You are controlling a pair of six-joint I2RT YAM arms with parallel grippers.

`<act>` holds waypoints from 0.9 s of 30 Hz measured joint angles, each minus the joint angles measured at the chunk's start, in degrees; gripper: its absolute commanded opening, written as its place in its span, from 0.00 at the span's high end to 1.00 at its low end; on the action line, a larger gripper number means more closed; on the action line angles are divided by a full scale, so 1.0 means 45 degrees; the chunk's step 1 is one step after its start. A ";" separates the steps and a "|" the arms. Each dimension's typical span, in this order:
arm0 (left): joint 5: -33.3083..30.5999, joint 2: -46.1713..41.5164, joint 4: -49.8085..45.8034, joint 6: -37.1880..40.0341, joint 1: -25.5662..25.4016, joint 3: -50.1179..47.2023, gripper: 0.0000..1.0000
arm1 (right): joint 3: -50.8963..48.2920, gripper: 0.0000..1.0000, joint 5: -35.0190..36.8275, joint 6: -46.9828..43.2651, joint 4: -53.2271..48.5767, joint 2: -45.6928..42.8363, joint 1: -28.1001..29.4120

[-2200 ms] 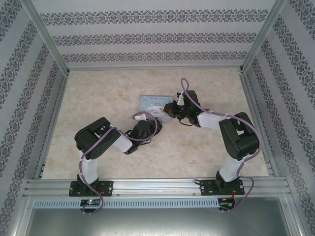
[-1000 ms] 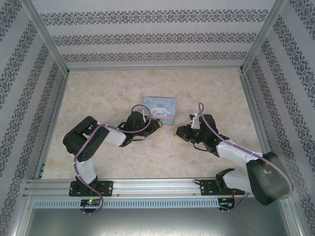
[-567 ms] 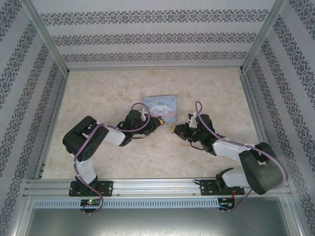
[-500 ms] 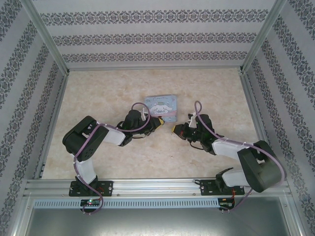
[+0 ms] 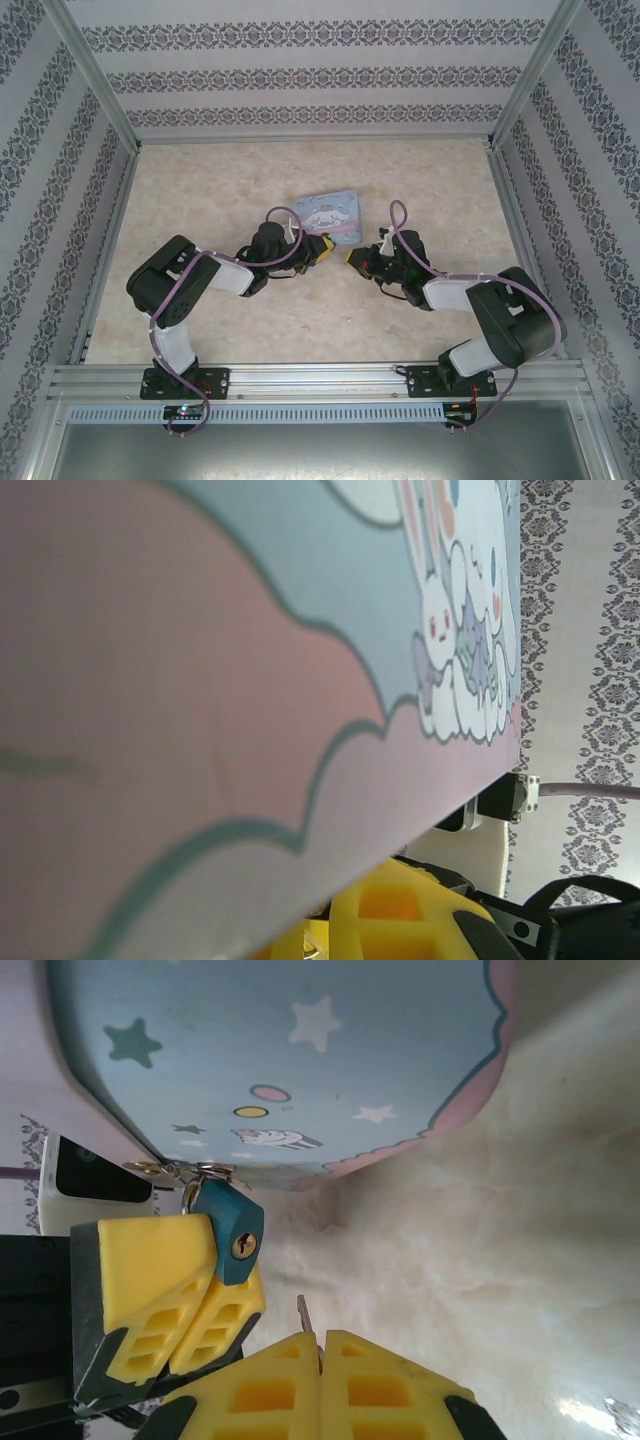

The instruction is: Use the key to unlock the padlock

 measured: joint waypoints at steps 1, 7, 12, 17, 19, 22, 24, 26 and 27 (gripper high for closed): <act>0.0000 0.0000 0.0019 -0.0092 0.0000 0.0000 1.00 | 0.0005 1.00 0.0034 0.0083 0.0107 0.0019 0.0053; -0.0005 -0.0005 0.0078 -0.0457 0.0000 0.0000 1.00 | 0.0058 1.00 0.0257 0.0369 0.0471 0.0019 0.0228; -0.0005 -0.0005 0.0126 -0.0631 0.0000 -0.0010 1.00 | 0.0199 1.00 0.0423 0.0515 0.0602 0.0136 0.0238; -0.0005 -0.0005 0.0170 -0.0709 0.0000 -0.0010 1.00 | 0.0214 1.00 0.0495 0.0607 0.0607 0.0335 0.0238; -0.0005 -0.0005 0.0170 -0.0743 0.0000 -0.0010 1.00 | 0.0228 1.00 0.0505 0.0646 0.0627 0.0432 0.0238; -0.0005 -0.0005 0.0170 -0.0748 0.0000 -0.0010 1.00 | 0.0257 1.00 0.0510 0.0661 0.0709 0.0510 0.0238; -0.0005 -0.0005 0.0170 -0.0748 0.0000 -0.0010 1.00 | 0.0291 1.00 0.0539 0.0661 0.0748 0.0529 0.0238; -0.0005 -0.0005 0.0170 -0.0748 0.0000 -0.0010 1.00 | 0.0355 1.00 0.0549 0.0661 0.0811 0.0529 0.0238; -0.0005 -0.0005 0.0170 -0.0748 0.0000 -0.0010 1.00 | 0.0384 1.00 0.0549 0.0665 0.0855 0.0529 0.0238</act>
